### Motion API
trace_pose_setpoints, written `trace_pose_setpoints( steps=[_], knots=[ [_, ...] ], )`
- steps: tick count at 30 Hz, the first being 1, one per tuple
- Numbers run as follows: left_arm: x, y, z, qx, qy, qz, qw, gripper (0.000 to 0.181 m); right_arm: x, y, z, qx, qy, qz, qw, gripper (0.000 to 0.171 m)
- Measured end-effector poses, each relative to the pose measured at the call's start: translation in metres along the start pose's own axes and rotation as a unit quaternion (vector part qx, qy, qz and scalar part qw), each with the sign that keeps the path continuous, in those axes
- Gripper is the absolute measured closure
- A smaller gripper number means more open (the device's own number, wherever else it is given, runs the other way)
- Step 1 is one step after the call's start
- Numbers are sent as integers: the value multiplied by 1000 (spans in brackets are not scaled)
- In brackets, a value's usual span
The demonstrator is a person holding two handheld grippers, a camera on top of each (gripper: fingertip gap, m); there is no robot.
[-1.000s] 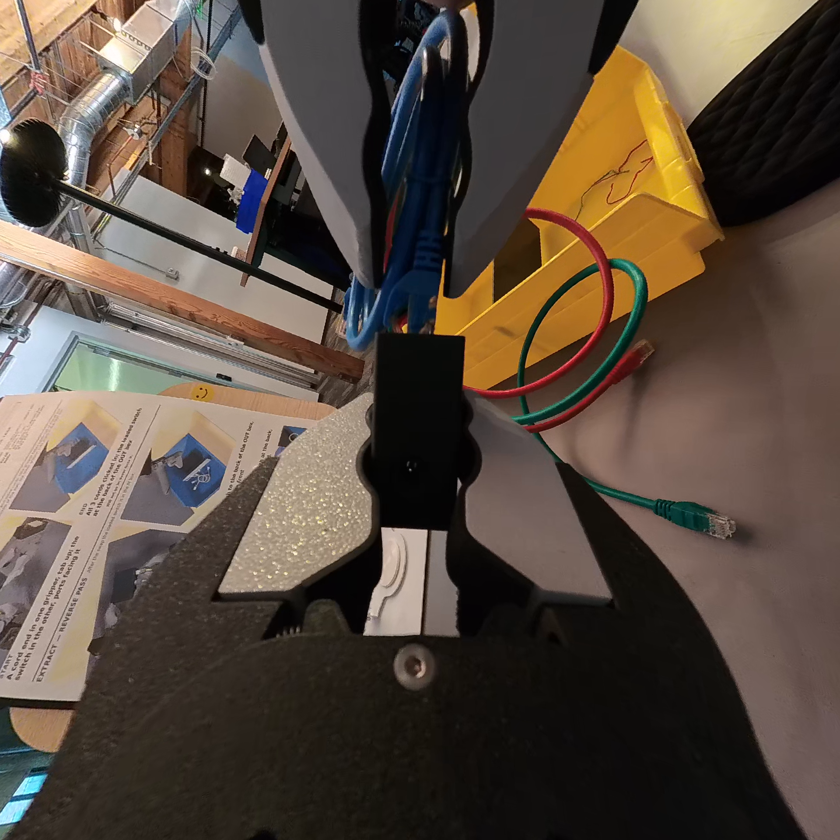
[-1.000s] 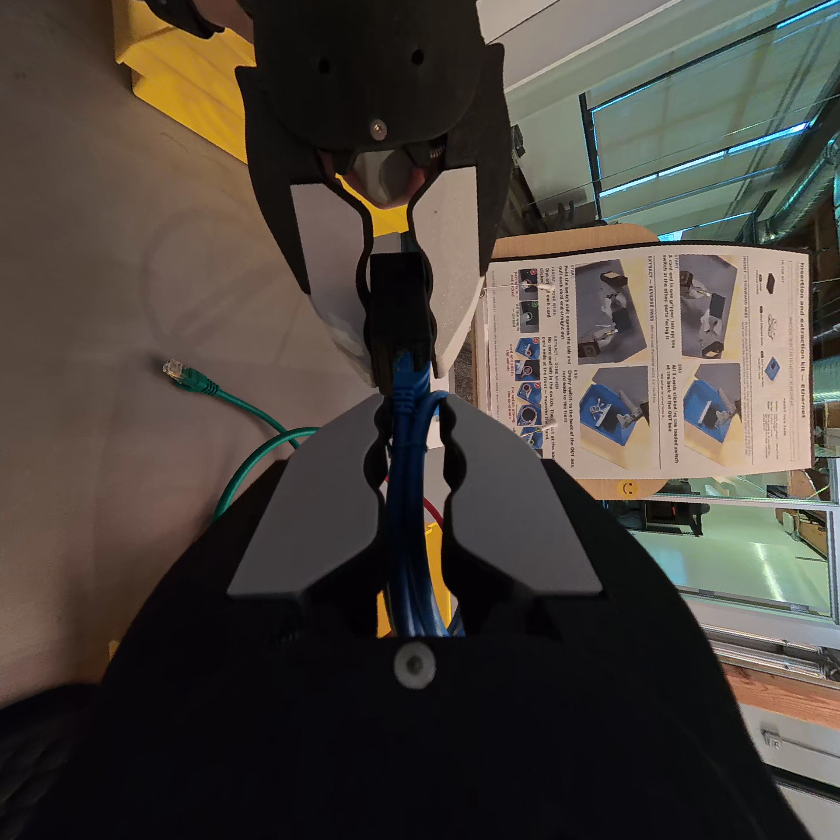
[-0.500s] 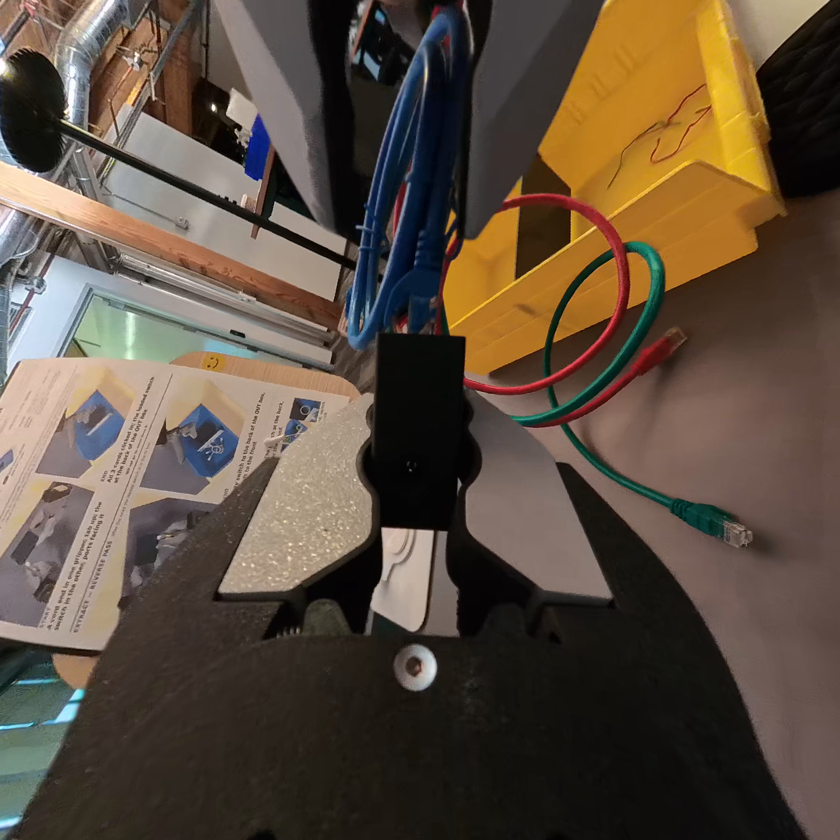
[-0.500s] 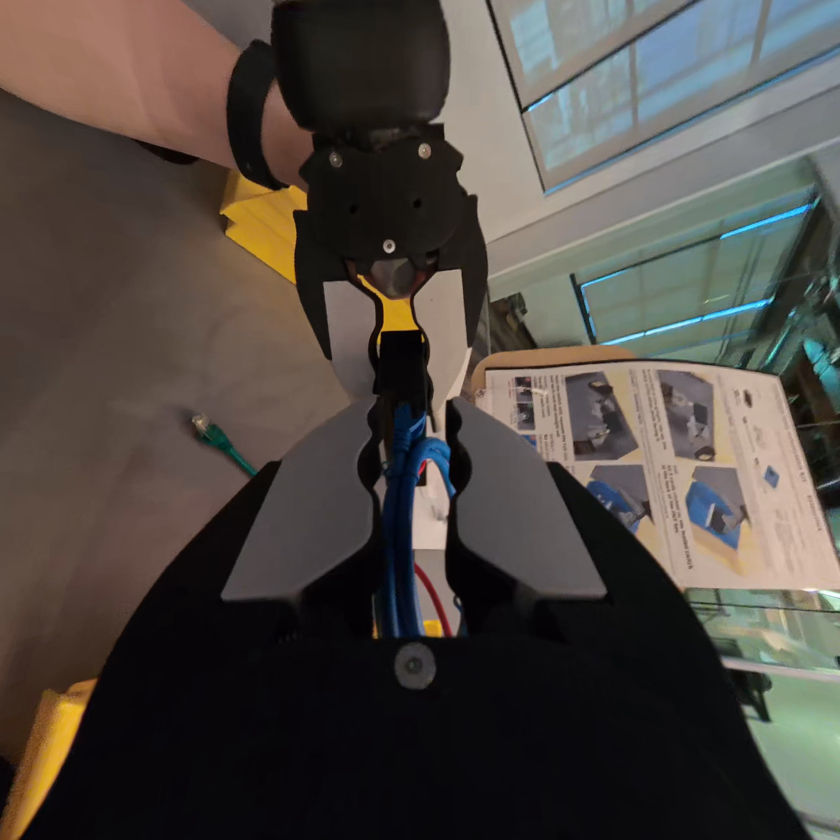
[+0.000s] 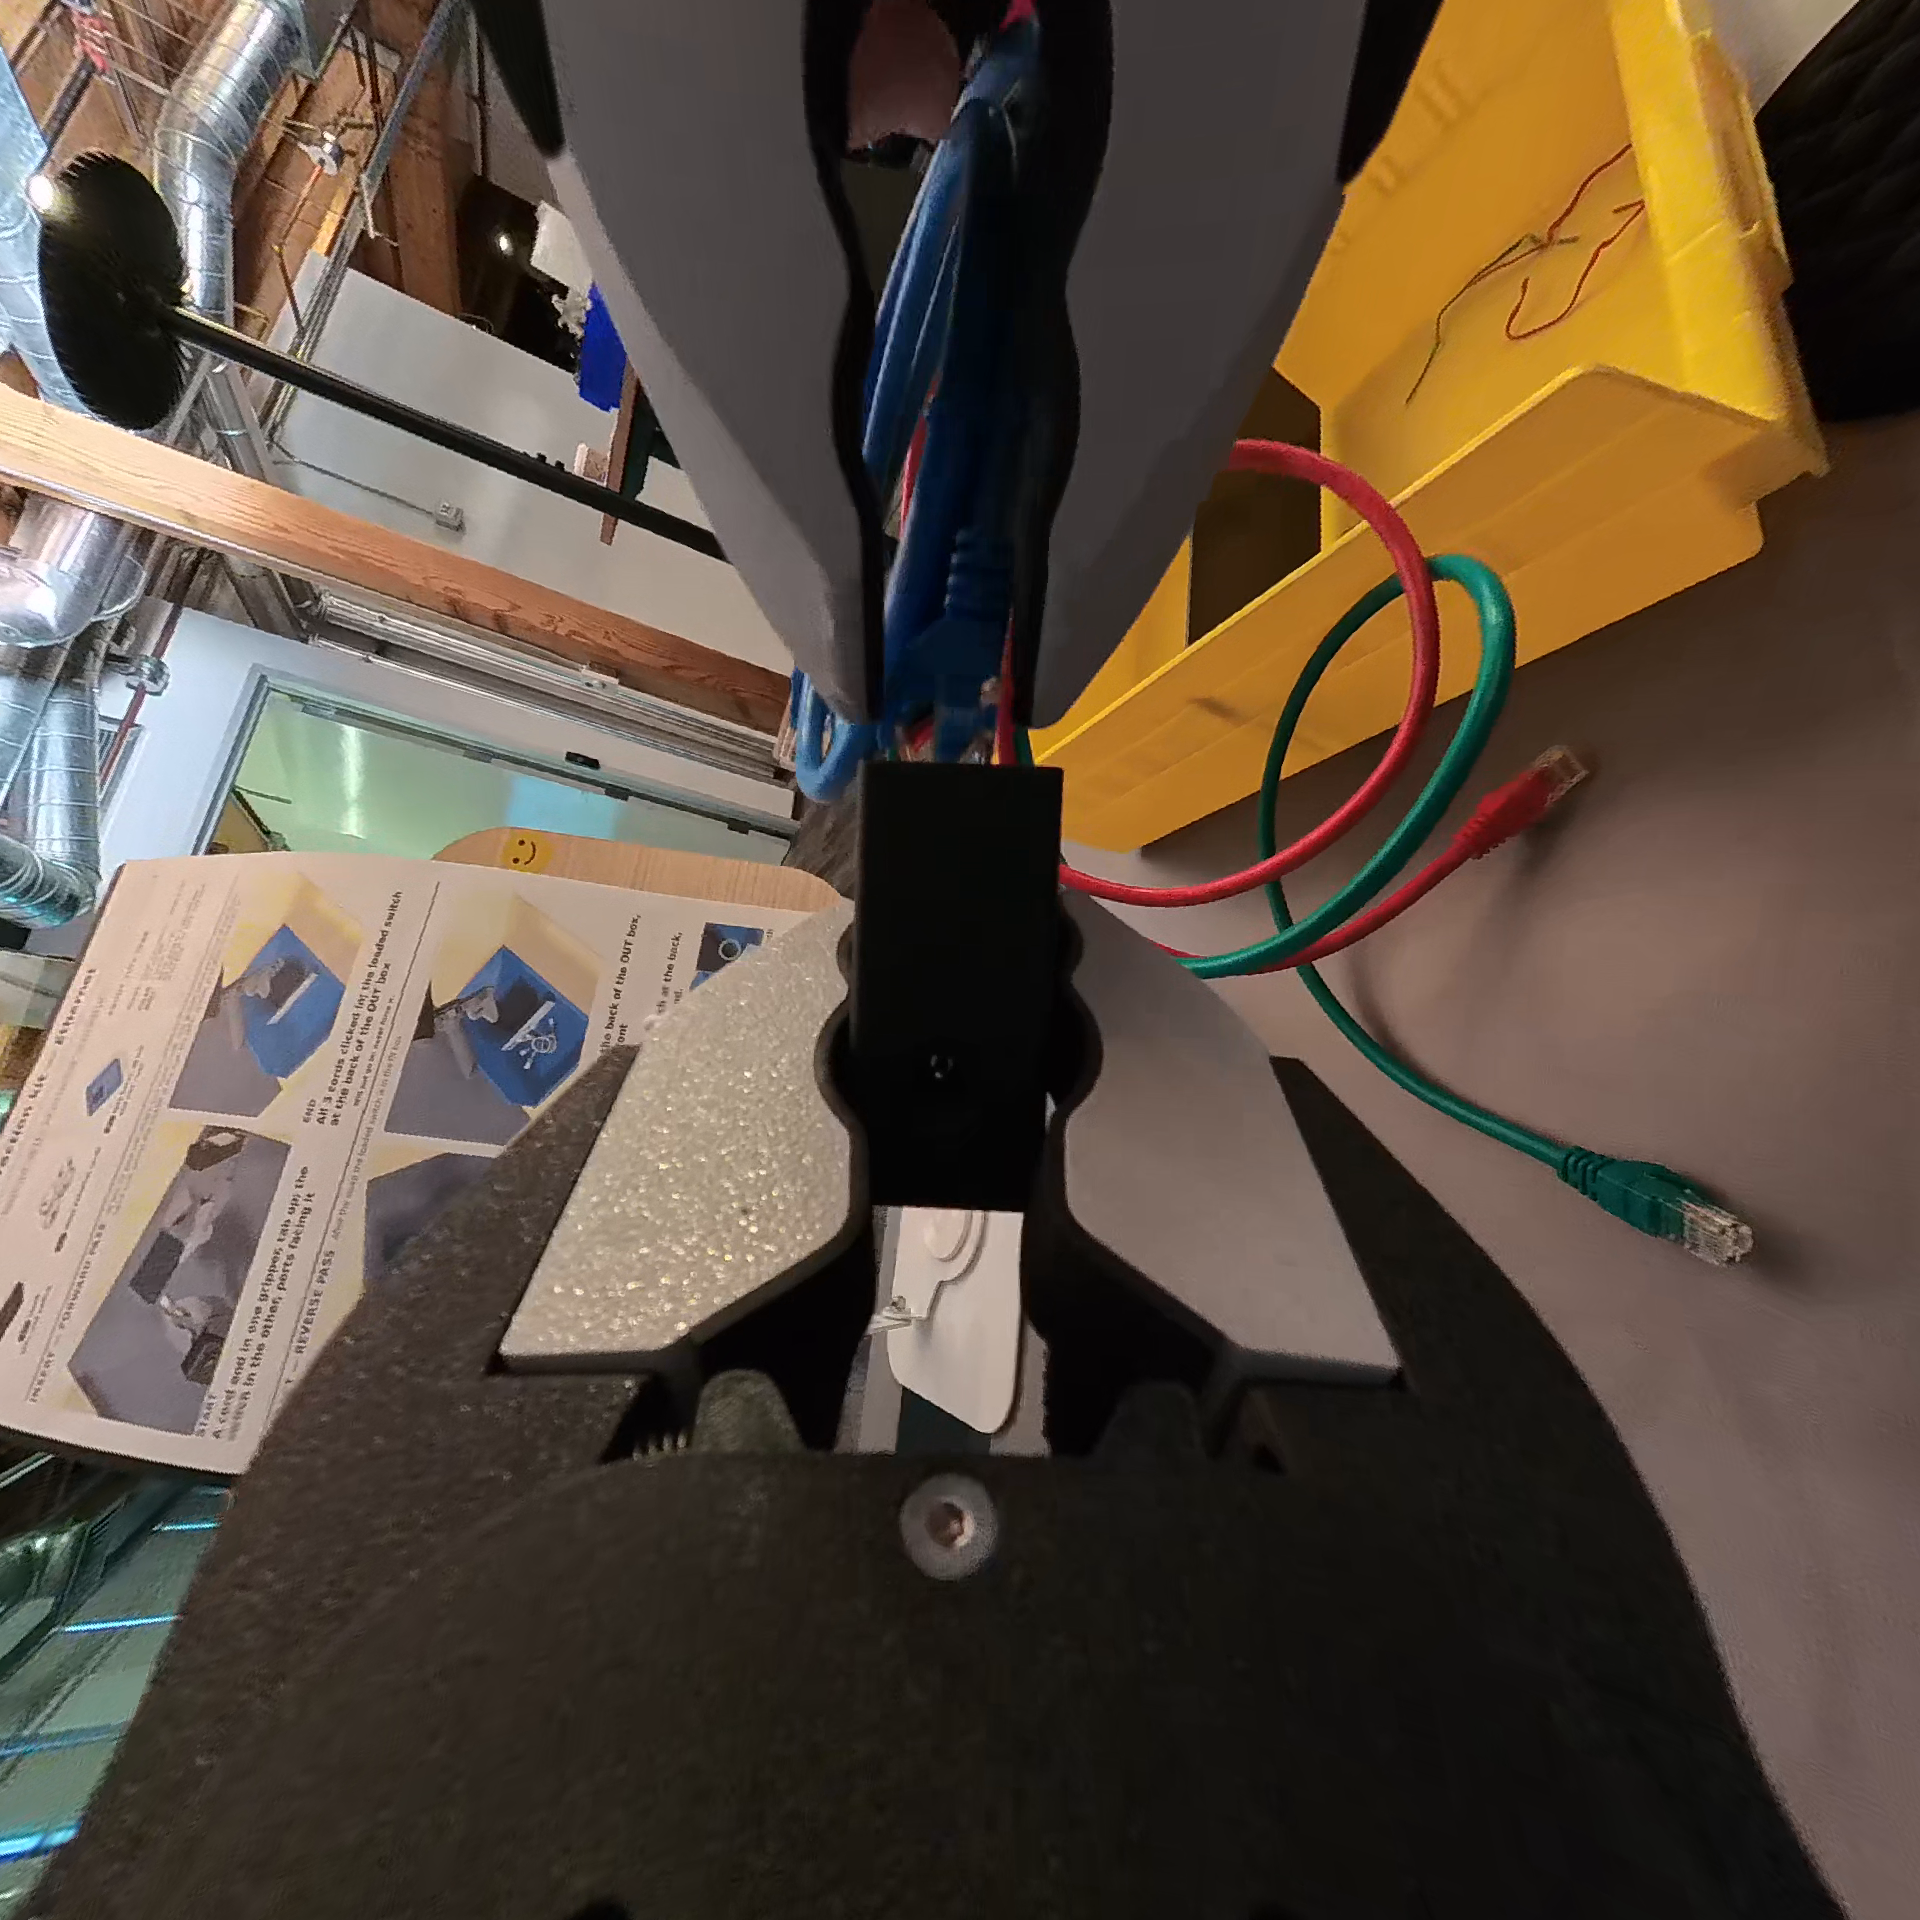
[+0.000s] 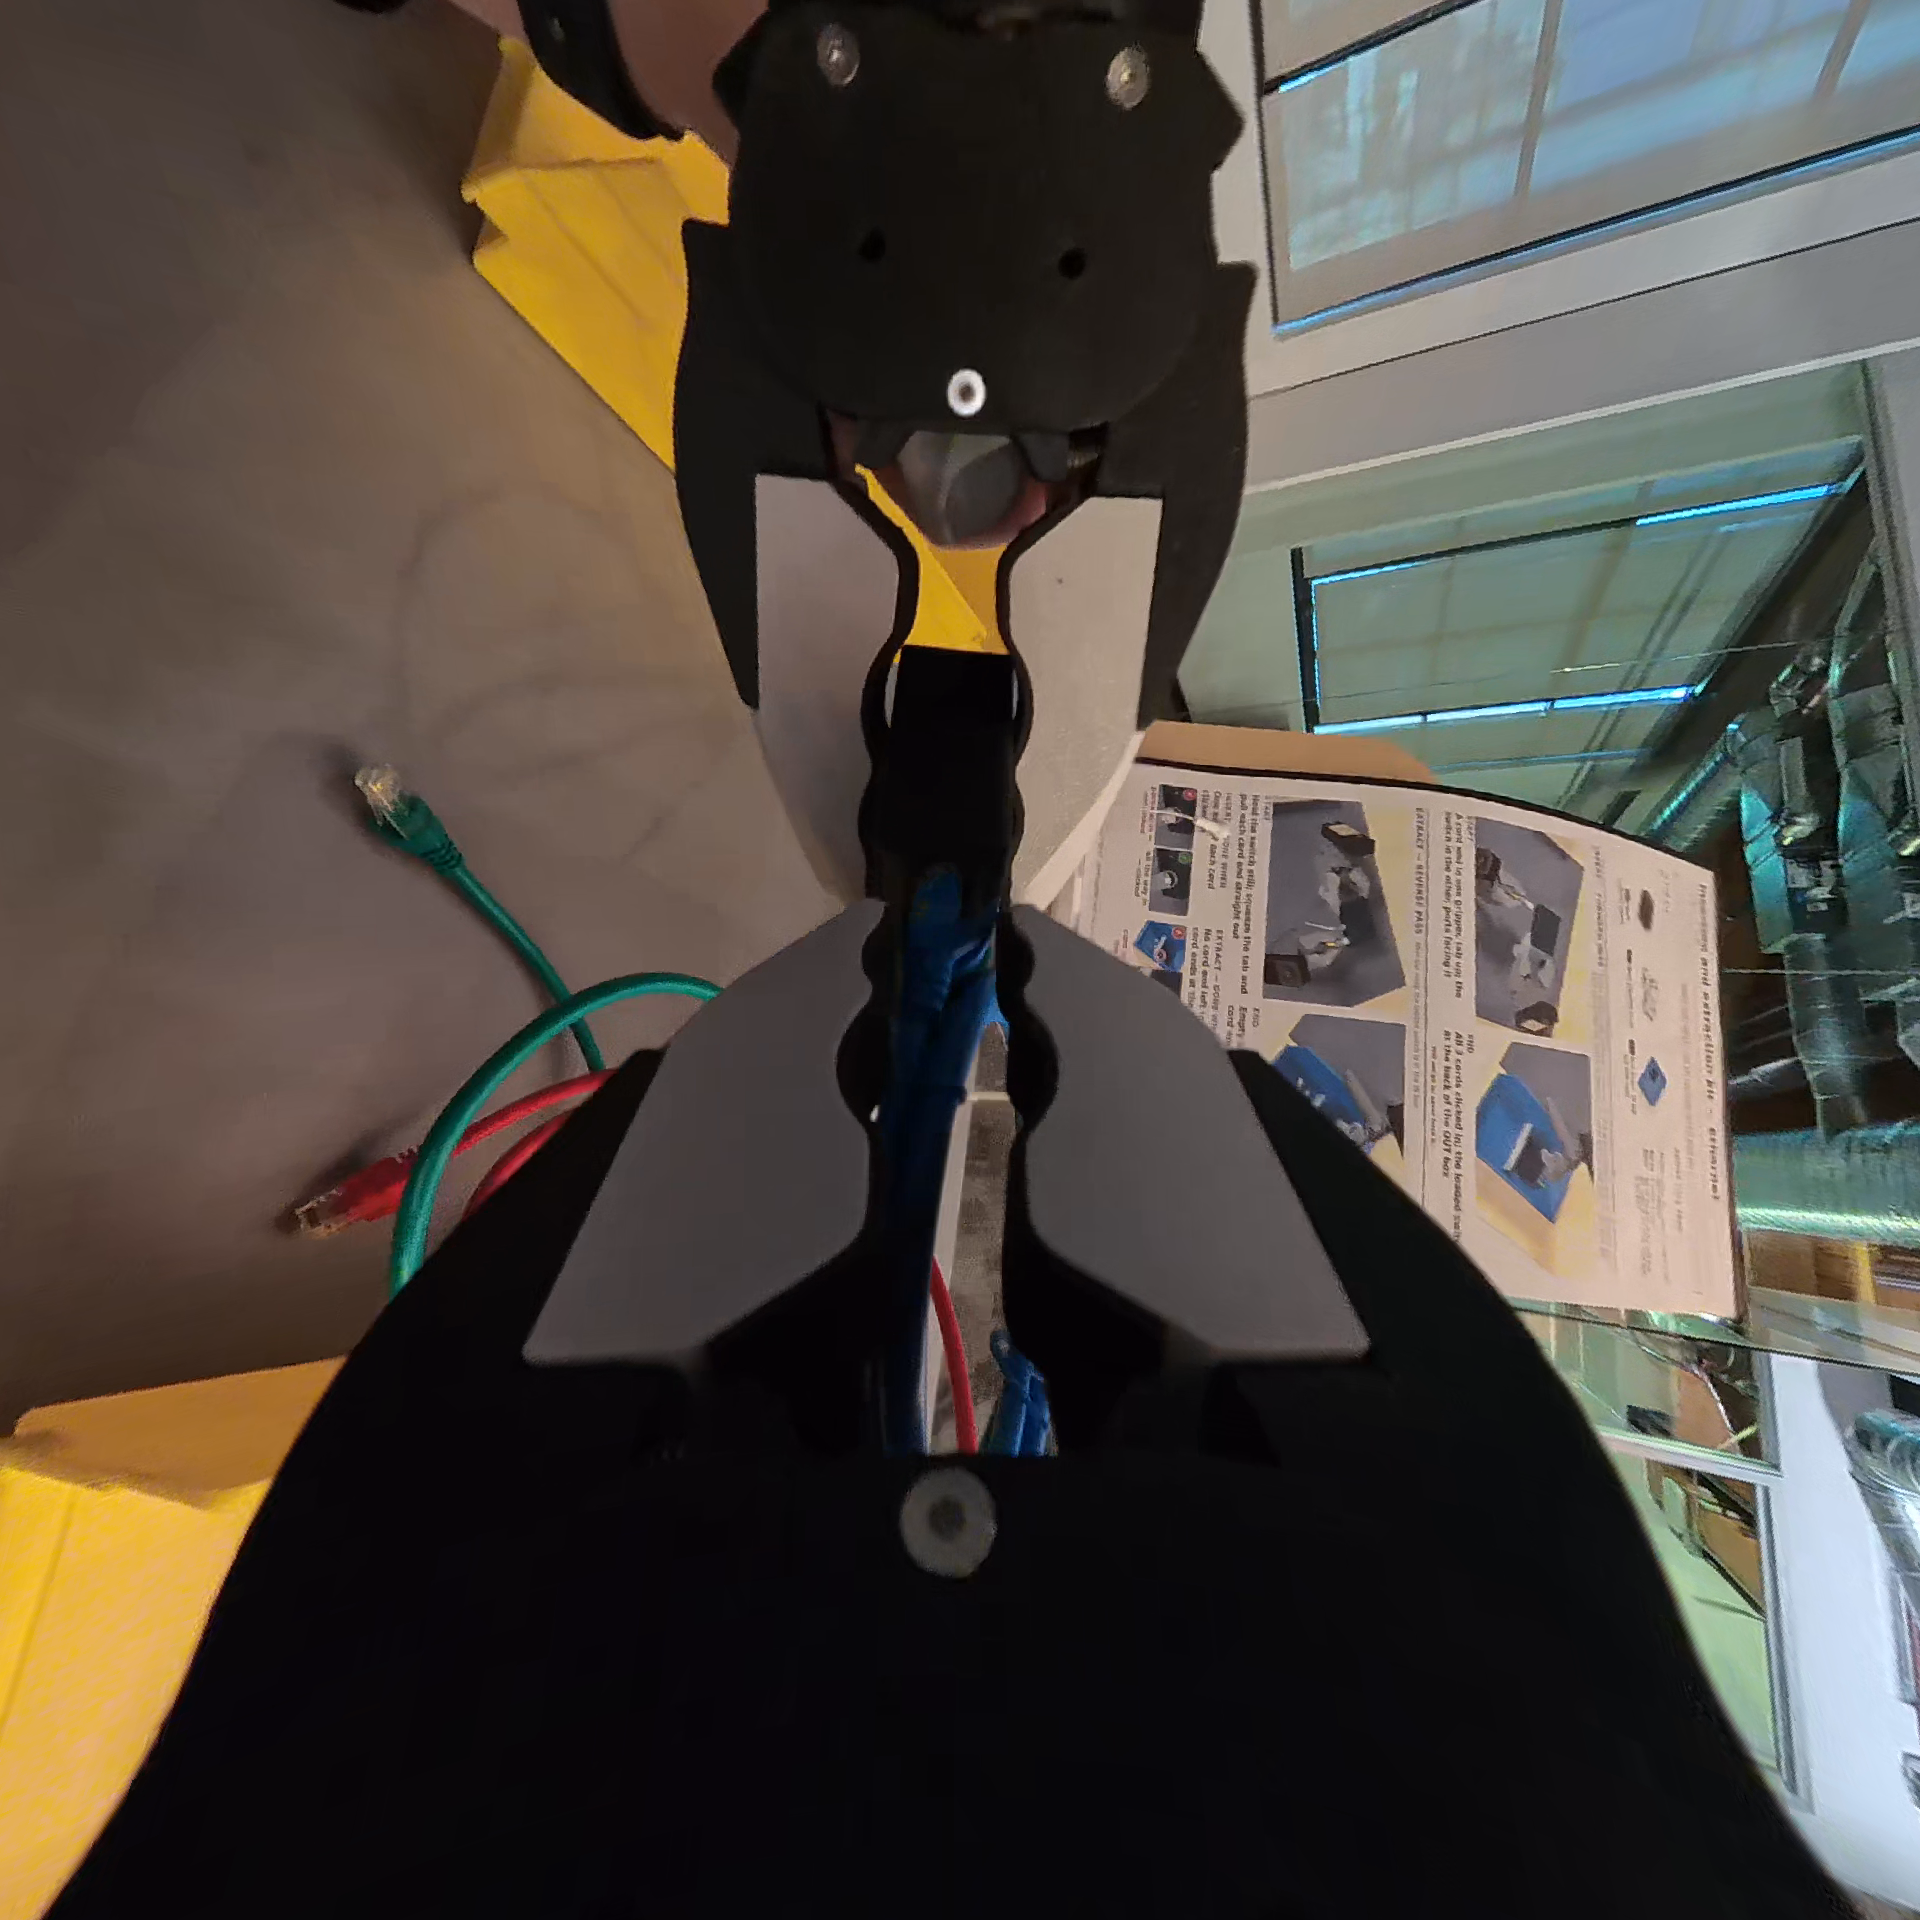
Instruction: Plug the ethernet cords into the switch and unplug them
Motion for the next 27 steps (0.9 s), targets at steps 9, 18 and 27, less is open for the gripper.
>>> trace_pose_setpoints(
  steps=[9, 18, 27],
  knots=[
    [-2, 2, -3, -28, 20, 22, 999, 152, 0, -1, 1, 9, -9, 0, 1000, 153],
    [2, -1, 7, -17, 54, 37, 998, 151, 6, 7, 7, -31, 11, 16, 999, 155],
    [12, -10, 18, 22, 47, 28, 998, 151, 14, 16, 12, -75, 10, 27, 997, 154]
  ],
)
Point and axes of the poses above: each gripper's, where its closed fingertips meet, z out along the fingers, x out of its underside, y = z × x across the jaws, the point moved 7 cm from there along -z, back along the fingers, and after that the axes turned 9 degrees about -z, right-handed, at the moved point
